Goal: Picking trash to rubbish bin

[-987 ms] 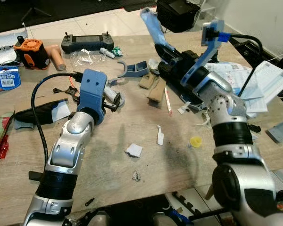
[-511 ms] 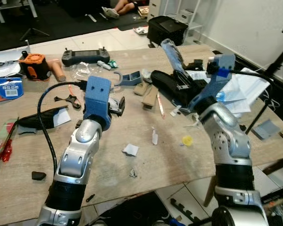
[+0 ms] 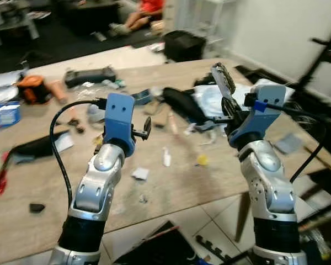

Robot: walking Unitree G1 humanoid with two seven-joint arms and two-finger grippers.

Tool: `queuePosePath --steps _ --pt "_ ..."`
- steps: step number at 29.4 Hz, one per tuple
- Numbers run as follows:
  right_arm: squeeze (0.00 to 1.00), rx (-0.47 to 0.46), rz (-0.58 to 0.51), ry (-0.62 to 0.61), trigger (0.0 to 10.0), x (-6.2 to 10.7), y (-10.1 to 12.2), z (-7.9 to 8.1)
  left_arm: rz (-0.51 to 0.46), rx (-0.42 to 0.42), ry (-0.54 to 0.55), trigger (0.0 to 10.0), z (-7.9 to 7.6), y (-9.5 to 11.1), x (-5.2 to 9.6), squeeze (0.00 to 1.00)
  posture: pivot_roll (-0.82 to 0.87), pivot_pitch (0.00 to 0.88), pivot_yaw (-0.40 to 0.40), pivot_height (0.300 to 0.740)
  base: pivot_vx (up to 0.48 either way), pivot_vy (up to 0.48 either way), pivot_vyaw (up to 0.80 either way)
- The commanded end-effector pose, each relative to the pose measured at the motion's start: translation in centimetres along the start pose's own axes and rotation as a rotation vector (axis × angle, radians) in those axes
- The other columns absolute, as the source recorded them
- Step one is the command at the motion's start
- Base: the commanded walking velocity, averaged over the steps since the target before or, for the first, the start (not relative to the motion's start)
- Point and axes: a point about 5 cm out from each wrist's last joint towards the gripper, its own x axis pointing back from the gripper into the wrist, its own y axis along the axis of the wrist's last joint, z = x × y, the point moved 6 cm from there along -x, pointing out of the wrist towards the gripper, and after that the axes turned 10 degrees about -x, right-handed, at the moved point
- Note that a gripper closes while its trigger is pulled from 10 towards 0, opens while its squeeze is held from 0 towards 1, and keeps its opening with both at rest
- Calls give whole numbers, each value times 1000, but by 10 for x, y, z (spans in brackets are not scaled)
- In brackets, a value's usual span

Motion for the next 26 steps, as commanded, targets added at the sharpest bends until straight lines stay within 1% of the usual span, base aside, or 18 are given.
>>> queuePosePath --steps 1,8,12,19,26 --pt "0 -2 15 1 10000 3 -5 2 31 15 -1 10000 -1 -8 3 0 19 115 -8 740 0 0 0" --pt "0 -9 21 0 10000 5 -7 6 35 17 -2 10000 -2 -10 4 0 16 114 -11 740 0 0 0" --pt "0 -27 37 1 10000 8 -11 10 44 23 -18 10000 -6 -13 7 0 14 119 -13 740 0 0 0" --pt "0 -32 51 -4 10000 11 -15 9 46 17 -25 10000 -8 -14 9 0 14 120 -14 740 0 0 0" --pt "0 -47 77 -14 10000 17 -25 11 52 31 -19 10000 -6 -15 7 0 12 115 -9 740 0 0 0"
